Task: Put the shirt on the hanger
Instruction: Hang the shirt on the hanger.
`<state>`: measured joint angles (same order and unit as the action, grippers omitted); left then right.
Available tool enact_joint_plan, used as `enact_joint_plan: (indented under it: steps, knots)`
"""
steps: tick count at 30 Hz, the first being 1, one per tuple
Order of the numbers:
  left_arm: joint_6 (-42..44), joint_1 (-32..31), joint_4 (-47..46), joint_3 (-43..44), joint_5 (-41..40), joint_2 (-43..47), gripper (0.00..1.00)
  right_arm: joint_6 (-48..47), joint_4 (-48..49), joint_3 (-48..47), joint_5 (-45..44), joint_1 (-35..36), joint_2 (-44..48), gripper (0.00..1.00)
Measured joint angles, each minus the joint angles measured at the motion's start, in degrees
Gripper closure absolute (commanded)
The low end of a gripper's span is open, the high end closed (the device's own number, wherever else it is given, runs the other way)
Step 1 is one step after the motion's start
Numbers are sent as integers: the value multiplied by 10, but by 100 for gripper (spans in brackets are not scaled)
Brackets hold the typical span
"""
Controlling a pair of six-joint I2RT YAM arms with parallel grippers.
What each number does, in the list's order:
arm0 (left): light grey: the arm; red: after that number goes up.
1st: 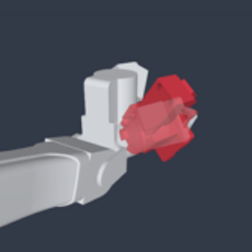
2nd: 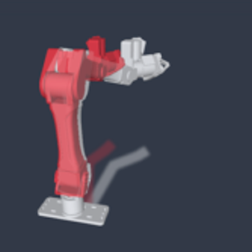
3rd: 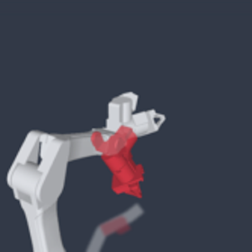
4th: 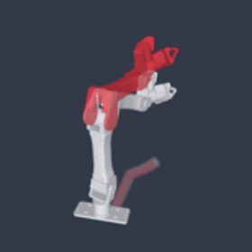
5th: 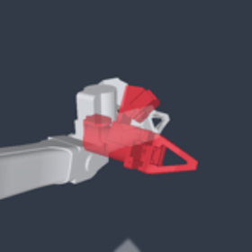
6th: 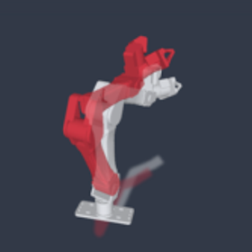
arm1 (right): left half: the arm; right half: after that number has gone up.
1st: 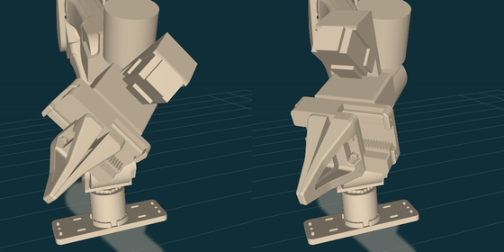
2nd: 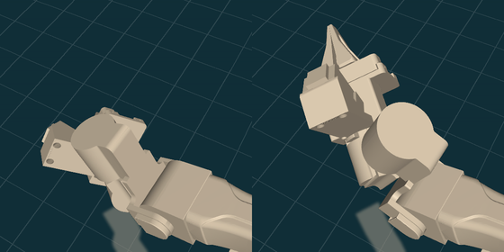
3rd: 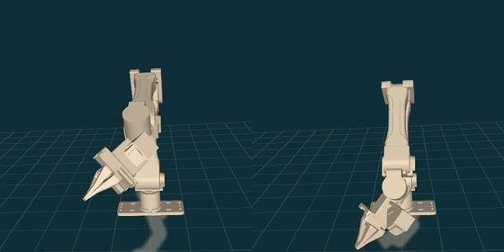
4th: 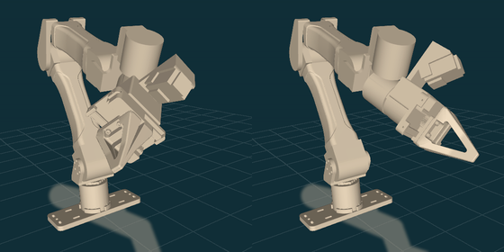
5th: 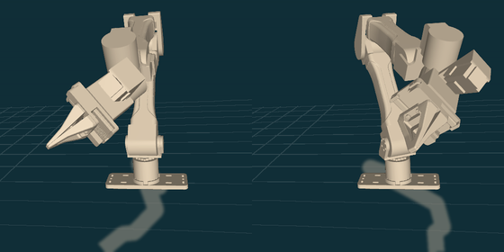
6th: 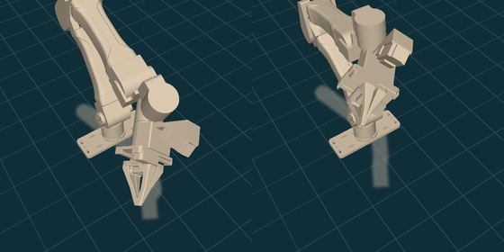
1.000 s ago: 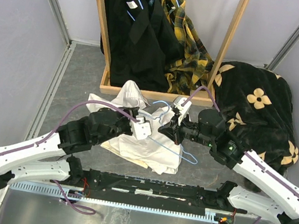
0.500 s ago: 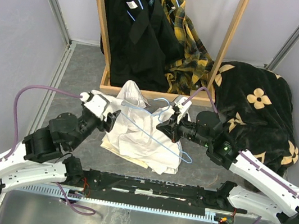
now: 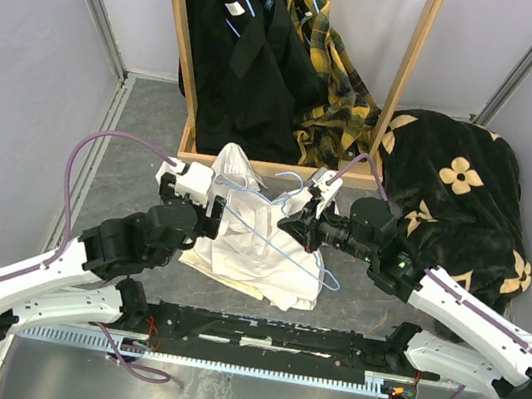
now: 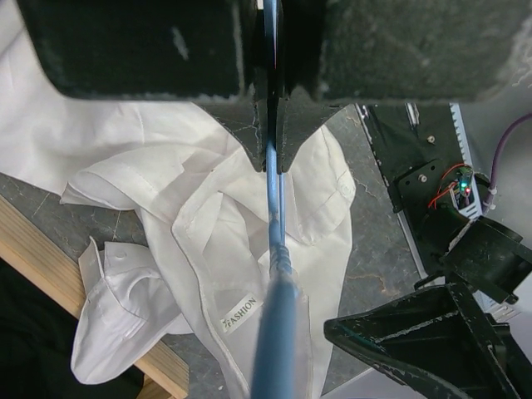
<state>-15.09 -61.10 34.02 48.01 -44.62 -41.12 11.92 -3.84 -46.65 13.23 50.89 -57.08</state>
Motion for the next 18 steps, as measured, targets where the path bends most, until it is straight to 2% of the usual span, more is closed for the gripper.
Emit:
enact_joint_plan:
  steps: [5,11,15,16,18]
  knots:
    - [-23,0,-36,-13,-20,-14,17,4,2,4,0,0,0,100]
    - [-50,1,-56,-9,-83,-77,28,10,4,6,0,0,0,100]
    - [-57,3,-54,-9,-109,-111,31,14,4,6,0,0,3,100]
    - [-60,3,-54,-9,-112,-113,36,14,4,6,0,0,4,100]
    - [-68,4,-53,-9,-124,-114,58,16,4,6,0,0,6,100]
